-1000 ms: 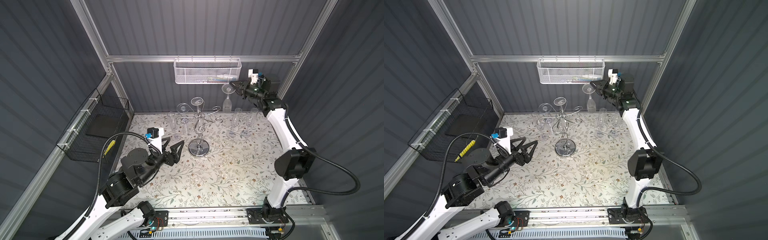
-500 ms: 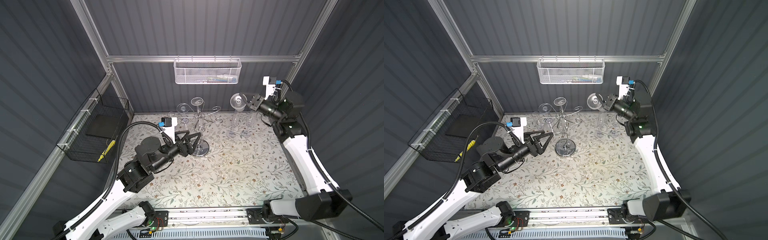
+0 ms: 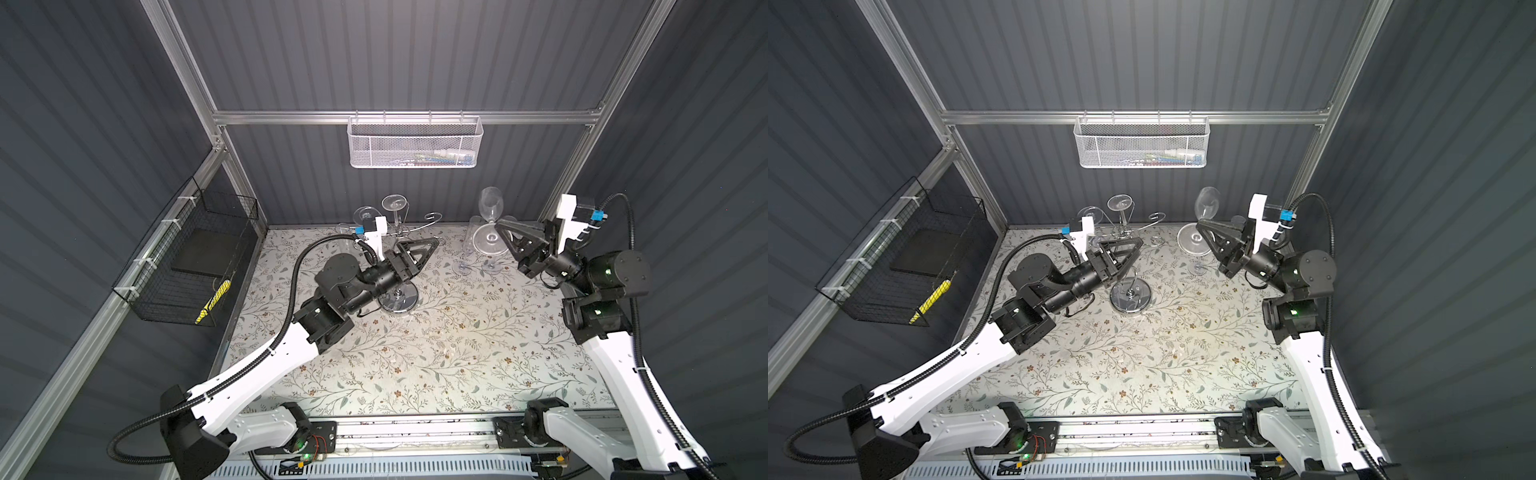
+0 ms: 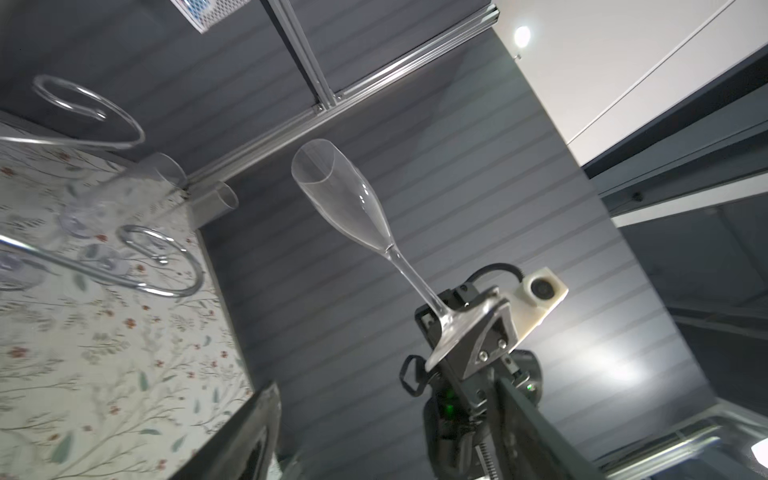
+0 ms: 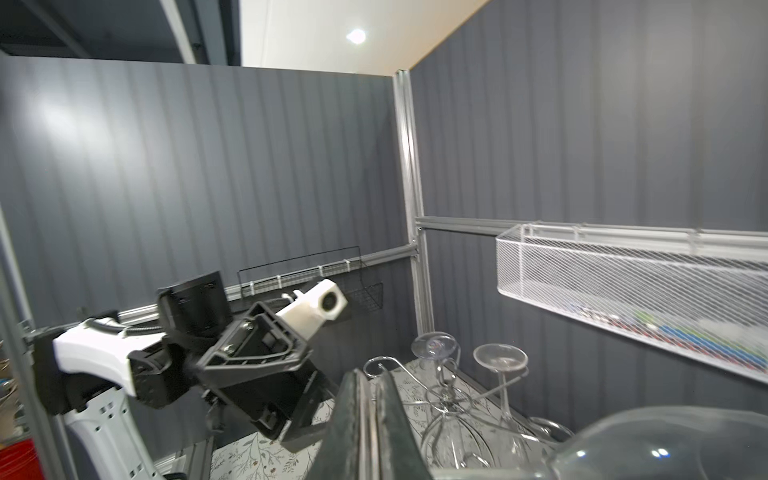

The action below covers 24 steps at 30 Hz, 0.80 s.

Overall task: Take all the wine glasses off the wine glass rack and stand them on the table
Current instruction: 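Bring the upside-down flute to the table centre while the left gripper approaches it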

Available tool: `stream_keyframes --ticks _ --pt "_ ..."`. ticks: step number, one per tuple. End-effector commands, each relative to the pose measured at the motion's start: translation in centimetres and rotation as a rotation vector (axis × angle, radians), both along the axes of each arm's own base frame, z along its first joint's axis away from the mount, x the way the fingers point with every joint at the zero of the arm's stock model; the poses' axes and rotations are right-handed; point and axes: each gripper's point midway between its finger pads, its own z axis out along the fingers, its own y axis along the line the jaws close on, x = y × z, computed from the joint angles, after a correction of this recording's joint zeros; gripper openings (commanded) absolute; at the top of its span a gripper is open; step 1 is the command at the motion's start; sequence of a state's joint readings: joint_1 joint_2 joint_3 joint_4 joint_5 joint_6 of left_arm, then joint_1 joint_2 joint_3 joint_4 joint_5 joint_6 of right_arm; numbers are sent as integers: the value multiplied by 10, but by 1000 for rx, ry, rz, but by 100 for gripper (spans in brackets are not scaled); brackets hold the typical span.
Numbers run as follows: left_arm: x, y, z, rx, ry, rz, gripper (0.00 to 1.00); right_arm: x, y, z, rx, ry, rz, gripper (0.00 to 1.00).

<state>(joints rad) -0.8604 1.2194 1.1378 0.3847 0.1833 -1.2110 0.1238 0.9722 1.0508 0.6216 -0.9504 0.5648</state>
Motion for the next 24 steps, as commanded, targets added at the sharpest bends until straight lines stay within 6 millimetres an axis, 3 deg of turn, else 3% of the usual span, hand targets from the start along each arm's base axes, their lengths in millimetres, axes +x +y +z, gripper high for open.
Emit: stream_keyframes --ticks 1,5,10,18,21,24 --pt "-12 -3 40 -236 17 -137 80 -45 8 11 -21 -241 122 0" --pt "-9 -20 46 -304 27 -227 80 -59 14 7 -38 -331 189 0" --pt "-12 -39 42 -262 30 -311 80 -73 29 -4 -87 -464 267 0" --pt "-19 -46 37 -221 -11 -363 77 -72 42 -12 -105 -540 306 0" --pt "-22 -49 34 -203 -15 -385 73 -74 45 -13 -110 -566 317 0" --pt "-22 -51 34 -211 -22 -399 60 -77 46 -14 -119 -593 323 0"
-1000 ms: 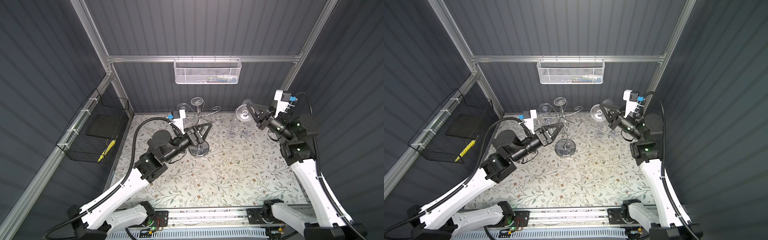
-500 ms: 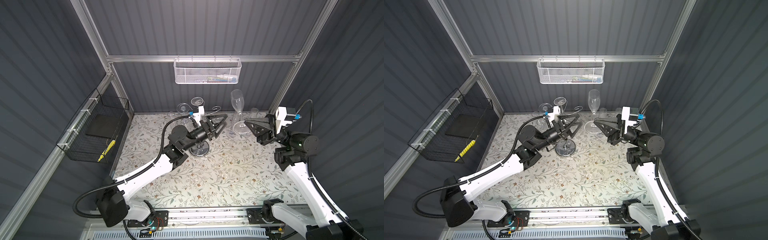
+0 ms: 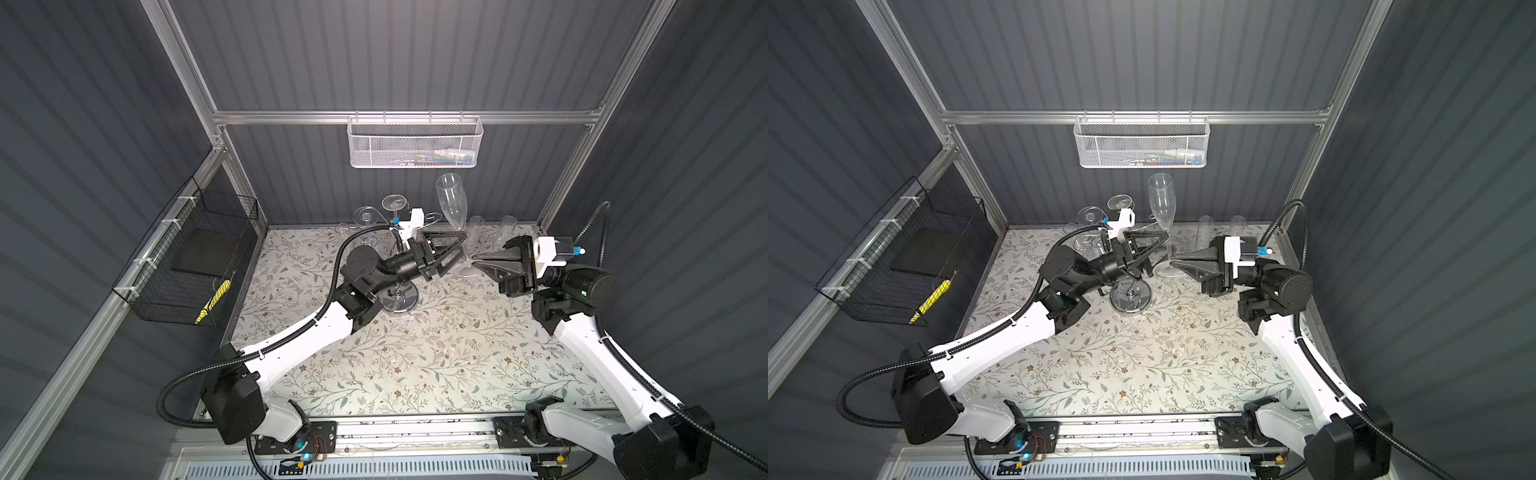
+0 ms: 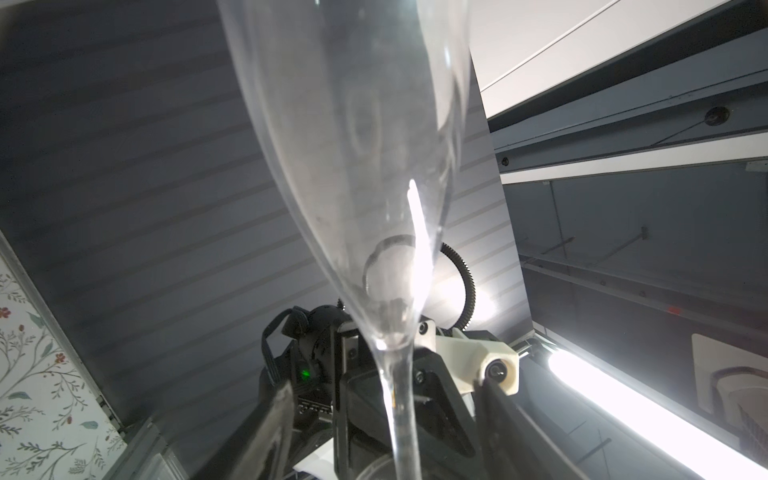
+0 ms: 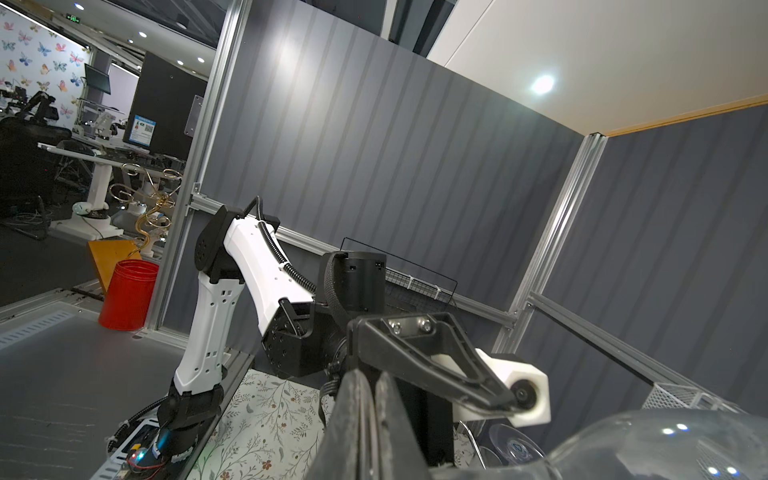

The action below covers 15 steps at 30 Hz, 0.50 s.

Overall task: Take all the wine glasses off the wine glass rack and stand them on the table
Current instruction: 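Bring the upside-down flute to the table centre while the left gripper approaches it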

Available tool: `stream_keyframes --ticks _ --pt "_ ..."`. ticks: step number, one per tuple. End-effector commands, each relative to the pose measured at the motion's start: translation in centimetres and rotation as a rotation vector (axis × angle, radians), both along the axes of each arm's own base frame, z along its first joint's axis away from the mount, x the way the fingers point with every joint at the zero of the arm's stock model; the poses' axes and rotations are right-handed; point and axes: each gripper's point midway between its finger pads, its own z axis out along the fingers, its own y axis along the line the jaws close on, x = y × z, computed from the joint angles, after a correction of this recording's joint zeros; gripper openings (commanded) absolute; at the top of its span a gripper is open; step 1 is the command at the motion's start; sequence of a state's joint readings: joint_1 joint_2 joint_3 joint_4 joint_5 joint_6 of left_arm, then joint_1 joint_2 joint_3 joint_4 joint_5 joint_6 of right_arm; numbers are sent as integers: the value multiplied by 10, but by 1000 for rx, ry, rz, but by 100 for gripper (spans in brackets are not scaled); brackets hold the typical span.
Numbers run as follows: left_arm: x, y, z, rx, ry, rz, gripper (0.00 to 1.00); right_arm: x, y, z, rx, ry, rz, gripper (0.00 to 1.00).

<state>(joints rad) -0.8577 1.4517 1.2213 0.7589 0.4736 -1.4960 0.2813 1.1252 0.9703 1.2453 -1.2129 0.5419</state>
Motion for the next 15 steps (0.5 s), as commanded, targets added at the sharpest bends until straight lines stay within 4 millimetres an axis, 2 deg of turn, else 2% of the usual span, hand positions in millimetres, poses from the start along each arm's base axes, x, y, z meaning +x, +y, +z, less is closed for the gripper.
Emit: stream_keyframes --ticks 1,7,15 --pt "-6 -1 13 -37 -60 -36 56 -20 -2 9 16 -156 8 0" --pt "-5 -8 14 -63 -71 -71 34 -21 -2 5 4 -174 12 0" --pt "-8 -4 16 -70 -60 -73 10 -20 0 2 -12 -176 15 0"
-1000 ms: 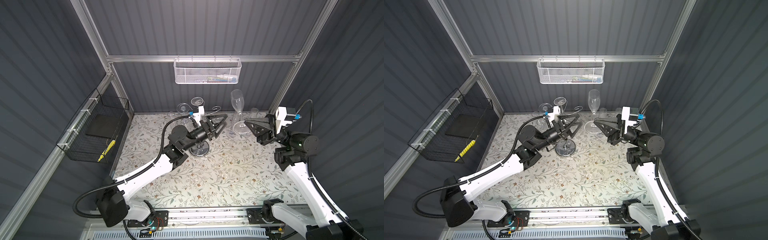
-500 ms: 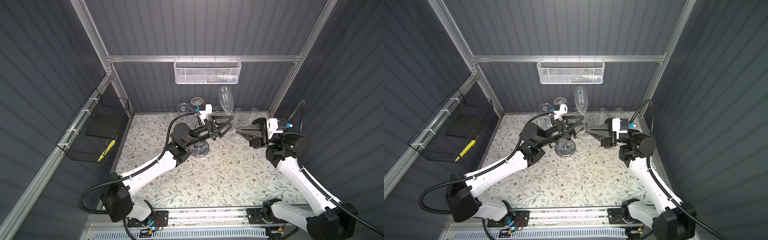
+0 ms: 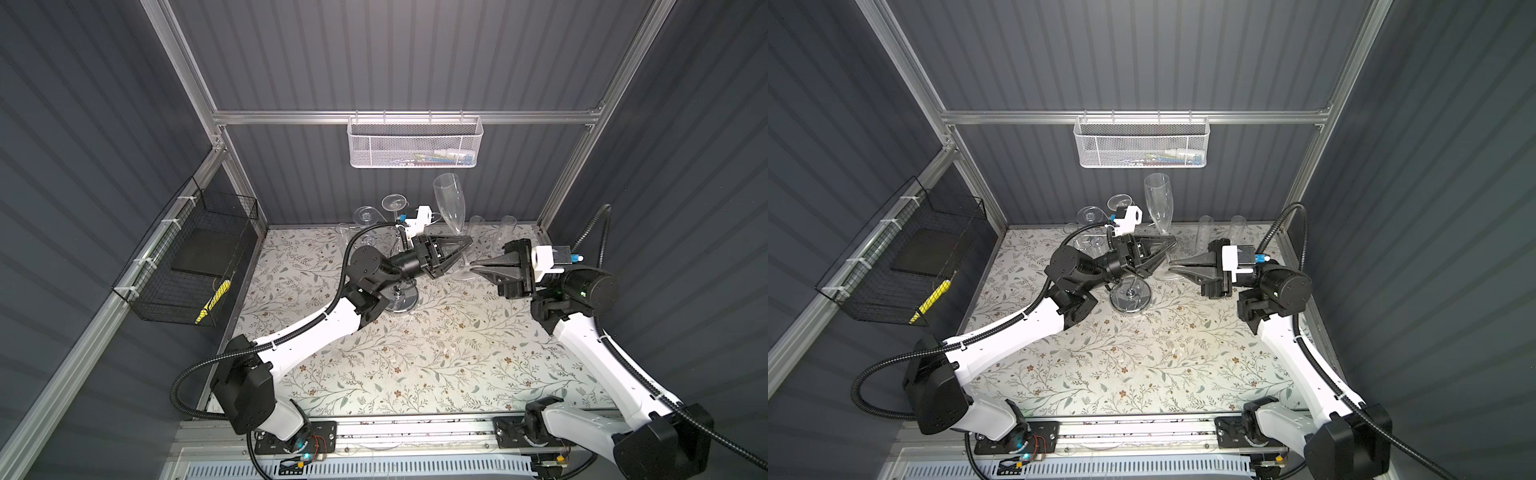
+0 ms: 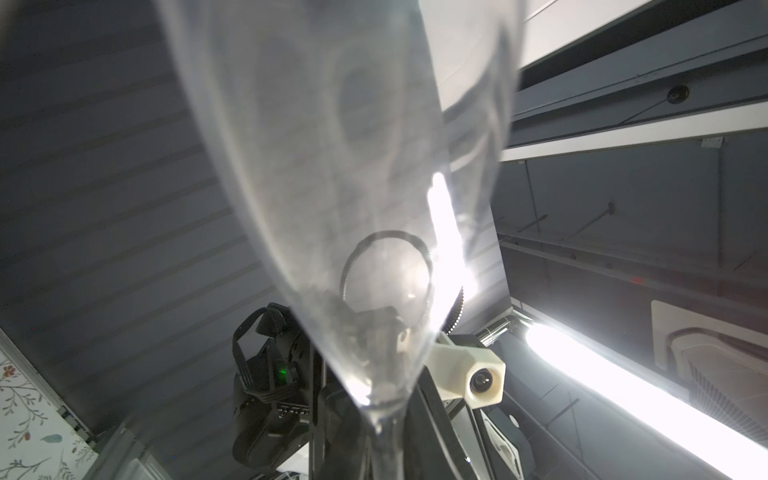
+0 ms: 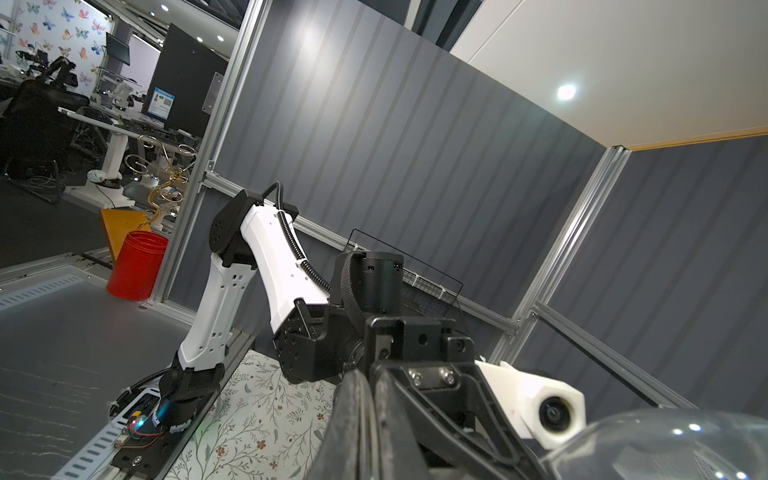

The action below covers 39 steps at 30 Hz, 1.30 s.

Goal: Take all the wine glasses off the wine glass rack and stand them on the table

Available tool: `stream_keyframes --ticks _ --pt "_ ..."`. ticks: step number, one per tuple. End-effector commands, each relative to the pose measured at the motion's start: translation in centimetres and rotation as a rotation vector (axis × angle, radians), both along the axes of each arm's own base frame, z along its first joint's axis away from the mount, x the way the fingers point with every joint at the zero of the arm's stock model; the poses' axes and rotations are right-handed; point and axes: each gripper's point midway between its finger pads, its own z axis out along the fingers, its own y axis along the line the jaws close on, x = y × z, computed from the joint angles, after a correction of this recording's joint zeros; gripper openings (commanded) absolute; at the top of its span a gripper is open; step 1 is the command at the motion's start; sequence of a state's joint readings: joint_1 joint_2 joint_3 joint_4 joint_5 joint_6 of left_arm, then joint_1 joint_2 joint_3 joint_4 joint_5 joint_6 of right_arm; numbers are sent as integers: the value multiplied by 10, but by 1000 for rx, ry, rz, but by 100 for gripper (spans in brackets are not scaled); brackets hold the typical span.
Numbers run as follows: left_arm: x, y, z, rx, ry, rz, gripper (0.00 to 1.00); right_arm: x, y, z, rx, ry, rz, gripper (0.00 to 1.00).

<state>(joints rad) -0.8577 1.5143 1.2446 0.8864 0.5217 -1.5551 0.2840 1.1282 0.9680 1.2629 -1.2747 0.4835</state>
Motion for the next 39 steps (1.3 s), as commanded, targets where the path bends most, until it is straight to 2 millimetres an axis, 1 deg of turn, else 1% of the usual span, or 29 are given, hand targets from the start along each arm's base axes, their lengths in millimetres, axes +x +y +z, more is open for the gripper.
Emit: stream_keyframes --ticks 1,4,5,9,11,14,17,20,21,23,24,27,31,35,39 --pt "-6 4 9 -11 -38 -4 8 -13 -2 10 27 -92 -1 0" --pt "-4 4 8 -7 -32 1 0 -12 -2 9 27 -91 -3 0" --pt "-4 4 7 -9 -33 0 0 -11 -2 9 27 -88 -5 2" --pt "-7 6 11 -22 -48 -4 0 -5 -3 10 55 -59 -46 99" --pt "-8 9 15 -27 -85 23 0 -2 -5 12 70 -41 -81 99" --pt "-11 17 24 -19 -154 74 0 7 -11 18 126 -11 -182 99" --pt "-17 24 31 67 -279 152 0 18 -22 31 192 45 -318 99" --pt "-17 36 27 231 -401 272 0 34 -41 51 280 213 -455 99" --pt "-16 42 27 283 -448 319 0 42 -48 56 299 298 -501 99" --pt "-16 54 21 381 -542 393 0 47 -51 60 263 389 -543 99" --pt "-21 65 35 403 -627 438 0 47 -49 61 224 413 -546 99" --pt "-14 87 33 572 -760 561 0 54 -53 66 222 526 -576 99" --pt "-7 107 23 716 -876 654 0 48 -54 79 285 572 -518 99" --pt "0 114 10 816 -953 690 0 43 -44 88 272 659 -421 99" --pt "0 109 -2 858 -1043 658 0 33 -23 94 215 627 -331 99"
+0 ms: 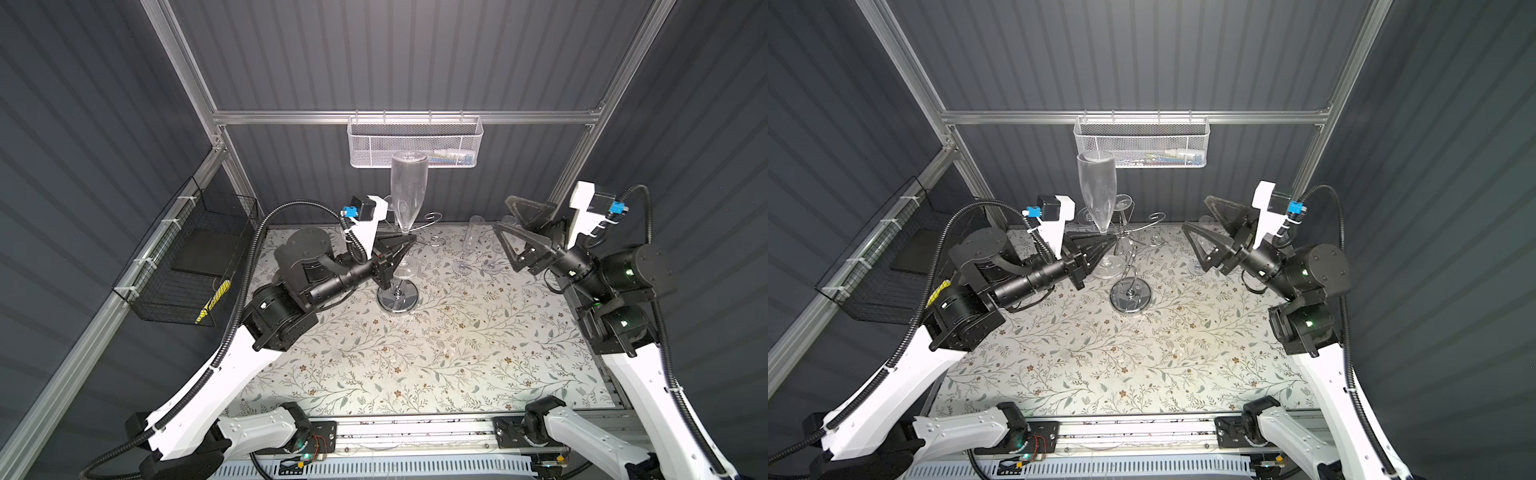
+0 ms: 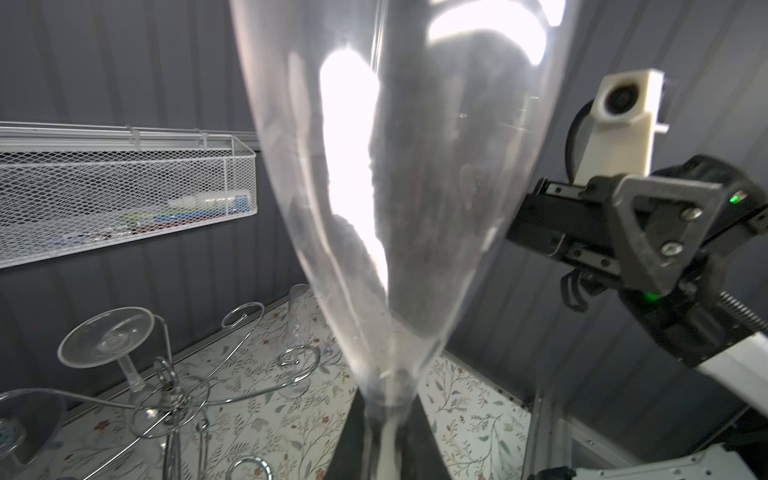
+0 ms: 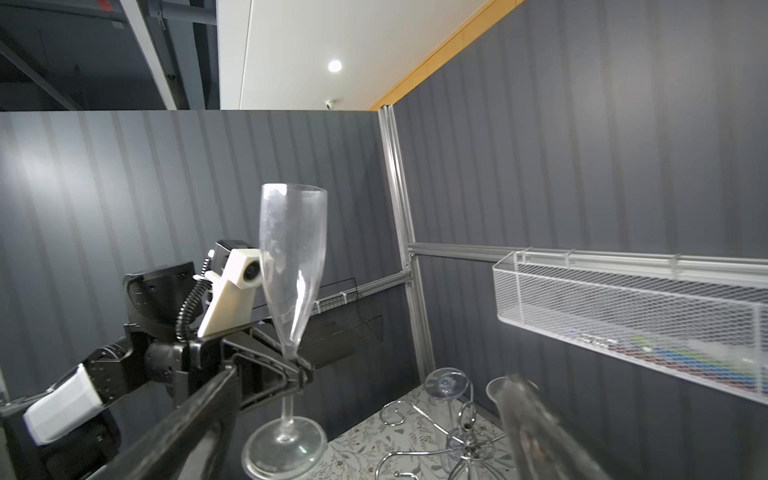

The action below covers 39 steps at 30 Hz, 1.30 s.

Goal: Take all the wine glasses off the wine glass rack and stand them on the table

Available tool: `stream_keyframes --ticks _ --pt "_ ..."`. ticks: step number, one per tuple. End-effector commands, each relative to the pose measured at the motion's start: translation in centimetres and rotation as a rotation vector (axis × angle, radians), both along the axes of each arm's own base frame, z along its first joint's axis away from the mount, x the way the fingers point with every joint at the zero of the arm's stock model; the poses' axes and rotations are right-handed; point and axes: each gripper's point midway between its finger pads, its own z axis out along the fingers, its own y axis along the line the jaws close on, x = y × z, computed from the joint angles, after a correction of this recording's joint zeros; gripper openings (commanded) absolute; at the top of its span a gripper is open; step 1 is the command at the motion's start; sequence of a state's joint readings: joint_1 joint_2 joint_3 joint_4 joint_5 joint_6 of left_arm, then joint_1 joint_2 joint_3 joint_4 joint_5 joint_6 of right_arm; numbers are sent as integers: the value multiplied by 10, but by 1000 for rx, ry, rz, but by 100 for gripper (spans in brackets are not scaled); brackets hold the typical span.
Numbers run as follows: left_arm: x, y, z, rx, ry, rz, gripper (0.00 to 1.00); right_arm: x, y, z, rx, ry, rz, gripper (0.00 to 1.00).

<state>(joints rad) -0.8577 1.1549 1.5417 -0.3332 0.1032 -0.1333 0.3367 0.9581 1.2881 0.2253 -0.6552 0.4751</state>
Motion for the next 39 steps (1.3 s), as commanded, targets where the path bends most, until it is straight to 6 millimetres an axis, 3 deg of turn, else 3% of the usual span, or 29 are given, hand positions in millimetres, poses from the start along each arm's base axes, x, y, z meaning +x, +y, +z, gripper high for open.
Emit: stream_keyframes --ticks 1,4,9,19,32,39 --pt "3 0 -18 134 -95 3 0 -19 16 12 -12 -16 108 99" --pt "5 -4 -23 161 -114 -11 0 -21 33 12 -50 -38 156 97" --pt "6 -14 -33 192 -118 -46 0 -8 54 13 -43 -19 192 84" --pt "8 -19 -45 241 -140 -65 0 16 91 -2 -68 55 245 79" --pt "11 -20 -57 283 -138 -63 0 26 101 -8 -67 60 247 67" --pt "13 -23 -60 288 -130 -71 0 26 99 -11 -73 51 231 53"
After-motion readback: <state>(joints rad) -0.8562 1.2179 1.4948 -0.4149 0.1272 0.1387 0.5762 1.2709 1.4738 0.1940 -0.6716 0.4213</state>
